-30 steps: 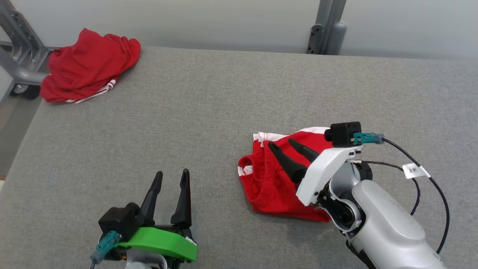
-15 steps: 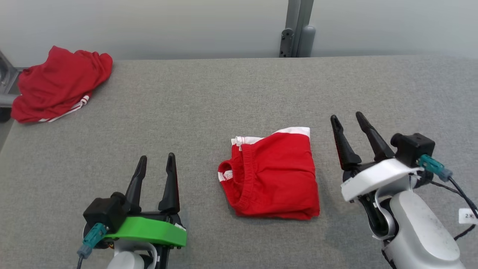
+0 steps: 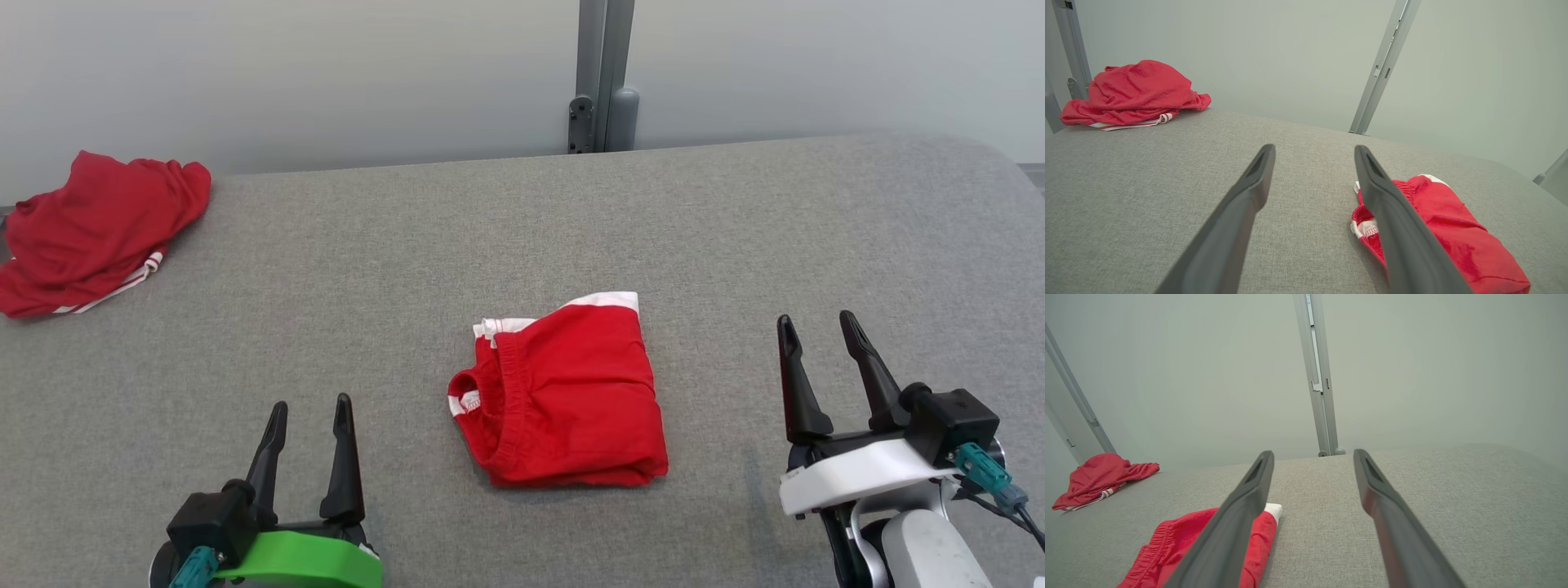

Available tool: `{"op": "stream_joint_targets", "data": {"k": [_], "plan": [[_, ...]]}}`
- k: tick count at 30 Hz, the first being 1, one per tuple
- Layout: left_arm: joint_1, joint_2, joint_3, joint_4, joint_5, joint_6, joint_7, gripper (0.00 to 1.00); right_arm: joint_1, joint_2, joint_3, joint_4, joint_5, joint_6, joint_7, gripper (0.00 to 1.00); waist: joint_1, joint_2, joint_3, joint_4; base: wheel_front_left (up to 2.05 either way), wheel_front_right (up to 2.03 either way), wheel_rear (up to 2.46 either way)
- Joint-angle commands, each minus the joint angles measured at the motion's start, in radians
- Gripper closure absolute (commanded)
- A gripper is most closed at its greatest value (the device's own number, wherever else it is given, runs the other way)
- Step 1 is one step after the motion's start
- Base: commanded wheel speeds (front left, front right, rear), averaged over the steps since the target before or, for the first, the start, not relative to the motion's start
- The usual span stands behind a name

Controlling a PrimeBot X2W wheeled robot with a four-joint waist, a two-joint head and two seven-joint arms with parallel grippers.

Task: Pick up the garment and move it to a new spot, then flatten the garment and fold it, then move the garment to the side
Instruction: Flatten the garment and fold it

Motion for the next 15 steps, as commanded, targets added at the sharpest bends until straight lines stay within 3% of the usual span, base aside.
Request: {"op": "stream_joint_targets", "data": {"k": [1,15], "plan": [[0.018,0.001,0.009,0.001,0.008,-0.002,0.0,0.0,0.021,0.001,-0.006,-0.009,-0.015,0.0,-0.004,0.0,0.0,0.0,-0.003,-0.003,0.0,0.0,0.0],[0.02,-0.023,0.038,0.02,0.036,-0.026,-0.001,0.0,0.037,0.002,-0.007,-0.012,0.005,0.0,-0.004,0.0,0.0,0.0,-0.002,0.005,0.0,0.0,0.0]]}}
